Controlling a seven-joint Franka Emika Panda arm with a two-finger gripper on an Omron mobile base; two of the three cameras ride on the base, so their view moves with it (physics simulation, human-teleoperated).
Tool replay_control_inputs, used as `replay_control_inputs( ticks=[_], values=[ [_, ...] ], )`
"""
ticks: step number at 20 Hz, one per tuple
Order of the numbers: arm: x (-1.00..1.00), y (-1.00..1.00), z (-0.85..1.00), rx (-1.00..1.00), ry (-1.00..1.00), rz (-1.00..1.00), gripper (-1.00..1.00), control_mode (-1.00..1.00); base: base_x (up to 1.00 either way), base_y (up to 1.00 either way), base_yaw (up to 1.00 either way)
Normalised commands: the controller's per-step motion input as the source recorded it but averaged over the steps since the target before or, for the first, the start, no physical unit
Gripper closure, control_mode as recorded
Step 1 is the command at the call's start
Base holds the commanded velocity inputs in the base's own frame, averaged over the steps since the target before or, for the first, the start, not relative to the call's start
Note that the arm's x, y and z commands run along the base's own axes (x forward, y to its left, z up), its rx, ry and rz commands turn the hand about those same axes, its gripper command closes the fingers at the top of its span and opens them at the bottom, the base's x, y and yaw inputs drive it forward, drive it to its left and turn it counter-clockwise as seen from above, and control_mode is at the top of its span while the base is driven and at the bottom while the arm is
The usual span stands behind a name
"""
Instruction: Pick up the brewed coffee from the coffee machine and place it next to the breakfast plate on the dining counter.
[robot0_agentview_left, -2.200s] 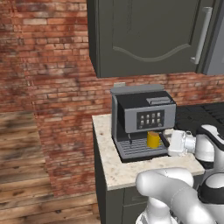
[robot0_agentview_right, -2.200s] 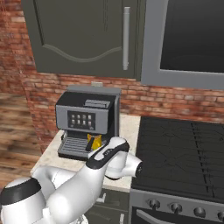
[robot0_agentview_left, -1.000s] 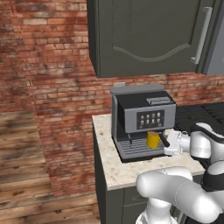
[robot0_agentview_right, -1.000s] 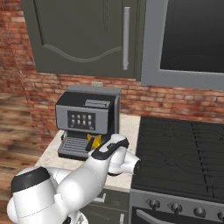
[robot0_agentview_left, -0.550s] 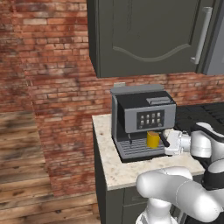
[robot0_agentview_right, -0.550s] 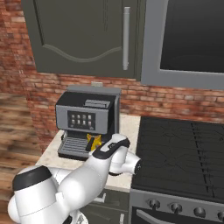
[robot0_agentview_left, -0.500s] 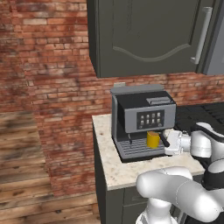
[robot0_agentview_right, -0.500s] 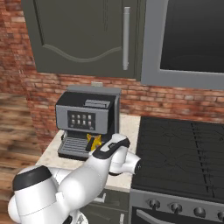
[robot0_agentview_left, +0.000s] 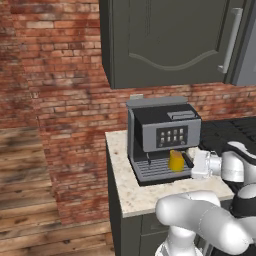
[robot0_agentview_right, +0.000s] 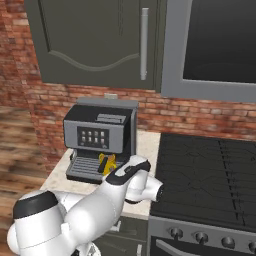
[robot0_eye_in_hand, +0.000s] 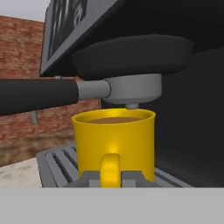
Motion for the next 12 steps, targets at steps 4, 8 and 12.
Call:
replay_control_inputs(
  ticks=[4,8,12],
  values=[
    [-0.39,0.0,0.0,0.0,0.0,0.0,1.0,-1.0,0.0,0.0,0.0],
    [-0.51,-0.14,0.01,-0.01,0.0,0.0,1.0,-1.0,0.0,0.0,0.0],
    [-0.57,-0.3,0.12,-0.03,0.0,0.0,1.0,-1.0,0.0,0.0,0.0]
  ],
)
